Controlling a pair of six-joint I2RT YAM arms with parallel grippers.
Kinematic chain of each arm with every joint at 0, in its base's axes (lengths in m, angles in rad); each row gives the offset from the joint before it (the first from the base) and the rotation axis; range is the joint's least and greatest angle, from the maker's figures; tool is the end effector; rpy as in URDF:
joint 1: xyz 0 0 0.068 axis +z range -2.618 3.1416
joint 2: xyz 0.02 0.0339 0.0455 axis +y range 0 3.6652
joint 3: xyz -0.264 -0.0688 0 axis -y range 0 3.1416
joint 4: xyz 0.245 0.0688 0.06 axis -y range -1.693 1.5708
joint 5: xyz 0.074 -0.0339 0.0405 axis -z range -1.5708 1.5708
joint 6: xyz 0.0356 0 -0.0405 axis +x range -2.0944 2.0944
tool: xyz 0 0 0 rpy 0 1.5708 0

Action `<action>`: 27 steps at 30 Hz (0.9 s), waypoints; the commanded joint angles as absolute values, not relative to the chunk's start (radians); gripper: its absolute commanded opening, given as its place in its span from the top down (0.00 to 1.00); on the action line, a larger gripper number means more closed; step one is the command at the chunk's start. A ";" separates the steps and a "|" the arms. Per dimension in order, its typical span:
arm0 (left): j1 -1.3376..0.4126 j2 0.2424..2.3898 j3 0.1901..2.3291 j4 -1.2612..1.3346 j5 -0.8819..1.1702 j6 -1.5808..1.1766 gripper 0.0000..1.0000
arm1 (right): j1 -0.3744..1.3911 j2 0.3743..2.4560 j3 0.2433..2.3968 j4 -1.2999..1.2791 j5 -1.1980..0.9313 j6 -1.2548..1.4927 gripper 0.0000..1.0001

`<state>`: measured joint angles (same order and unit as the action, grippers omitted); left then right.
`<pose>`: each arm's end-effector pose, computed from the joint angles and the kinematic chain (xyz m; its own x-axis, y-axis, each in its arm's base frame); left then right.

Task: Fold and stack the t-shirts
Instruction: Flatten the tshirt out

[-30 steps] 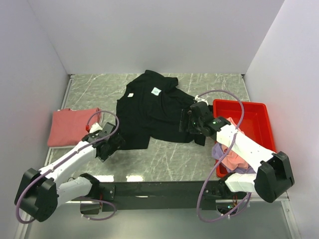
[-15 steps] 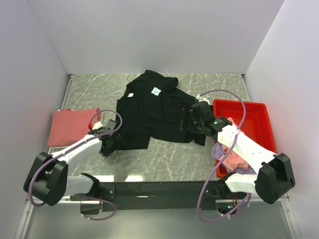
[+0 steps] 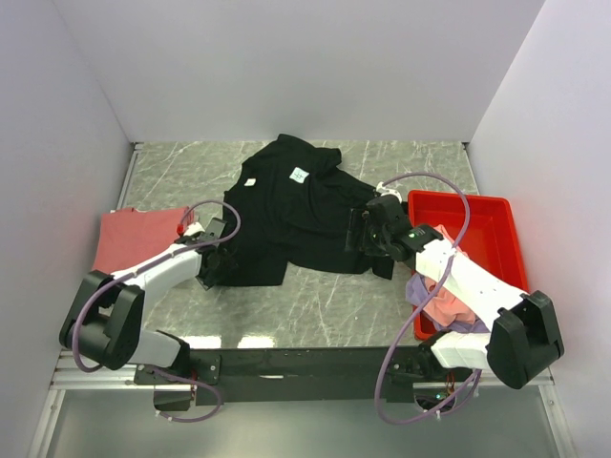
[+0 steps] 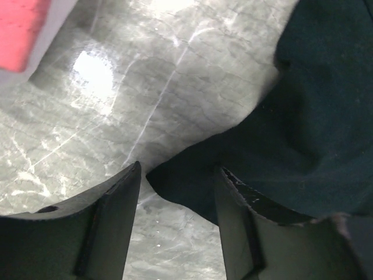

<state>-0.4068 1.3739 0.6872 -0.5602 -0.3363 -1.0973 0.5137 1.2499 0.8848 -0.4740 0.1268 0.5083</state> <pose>0.2160 -0.0803 0.1615 -0.6436 -0.6375 -0.4235 -0.6485 0.7481 -0.1406 0.2287 0.1239 0.2513 -0.7675 0.1213 -0.6295 -0.0462 0.9689 0.2430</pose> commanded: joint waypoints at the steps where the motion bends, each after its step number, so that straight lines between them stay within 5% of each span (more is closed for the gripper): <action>1: -0.405 1.401 0.700 -0.548 -0.262 -1.043 0.43 | 0.503 1.256 0.862 -0.437 0.143 0.518 0.01; 12: -0.407 1.410 0.686 -0.595 -0.193 -0.994 0.56 | 0.483 1.264 0.842 -0.420 0.130 0.514 0.01; 15: -0.407 1.384 0.683 -0.603 -0.187 -0.994 0.74 | 0.477 1.267 0.839 -0.419 0.127 0.514 0.01; 17: -0.407 1.359 0.677 -0.595 -0.183 -0.993 0.98 | 0.472 1.267 0.835 -0.416 0.124 0.515 0.01; 27: -0.396 1.296 0.687 -0.666 -0.345 -1.084 0.99 | 0.466 1.264 0.827 -0.445 0.100 0.499 0.01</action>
<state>-0.4030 1.3342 0.6781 -0.6041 -0.2523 -1.0340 0.4725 1.2610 0.8410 -0.4492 0.1036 0.5060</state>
